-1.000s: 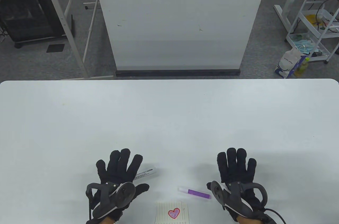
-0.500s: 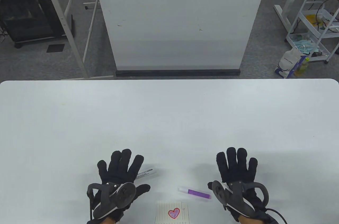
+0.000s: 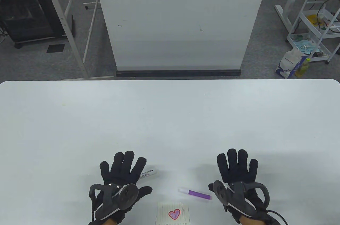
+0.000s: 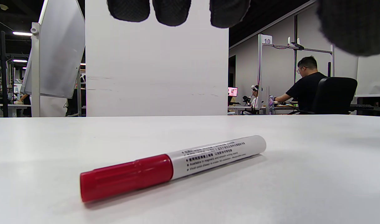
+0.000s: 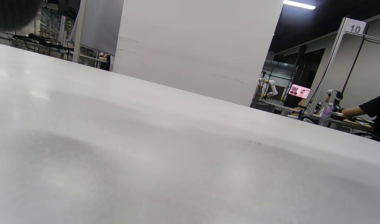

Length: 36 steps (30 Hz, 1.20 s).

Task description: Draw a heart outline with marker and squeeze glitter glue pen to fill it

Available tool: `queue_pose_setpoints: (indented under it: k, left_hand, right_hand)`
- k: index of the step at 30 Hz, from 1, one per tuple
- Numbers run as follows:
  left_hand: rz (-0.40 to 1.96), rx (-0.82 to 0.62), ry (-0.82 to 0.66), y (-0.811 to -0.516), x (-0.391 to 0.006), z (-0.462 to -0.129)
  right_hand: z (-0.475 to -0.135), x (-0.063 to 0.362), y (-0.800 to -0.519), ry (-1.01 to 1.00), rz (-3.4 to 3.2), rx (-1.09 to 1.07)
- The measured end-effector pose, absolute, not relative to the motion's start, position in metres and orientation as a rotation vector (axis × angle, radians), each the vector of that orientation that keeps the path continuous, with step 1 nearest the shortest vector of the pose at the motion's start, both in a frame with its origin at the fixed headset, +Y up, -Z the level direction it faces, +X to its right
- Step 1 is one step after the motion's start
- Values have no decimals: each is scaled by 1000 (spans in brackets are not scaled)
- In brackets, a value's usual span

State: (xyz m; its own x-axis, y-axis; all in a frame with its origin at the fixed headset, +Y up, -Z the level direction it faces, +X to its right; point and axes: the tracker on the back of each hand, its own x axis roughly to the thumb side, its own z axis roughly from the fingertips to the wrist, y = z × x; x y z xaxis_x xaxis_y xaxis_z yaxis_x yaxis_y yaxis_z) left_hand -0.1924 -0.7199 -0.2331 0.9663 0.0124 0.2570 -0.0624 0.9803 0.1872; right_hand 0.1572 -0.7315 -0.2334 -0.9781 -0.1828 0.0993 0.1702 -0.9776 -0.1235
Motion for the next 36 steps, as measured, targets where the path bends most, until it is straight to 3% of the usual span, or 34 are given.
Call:
queue_pose_setpoints:
  k: [36]
  left_hand:
    - [29,171,-273,-721,-187,-231]
  right_hand:
    - [-235,158,-732,106,-2969,-157]
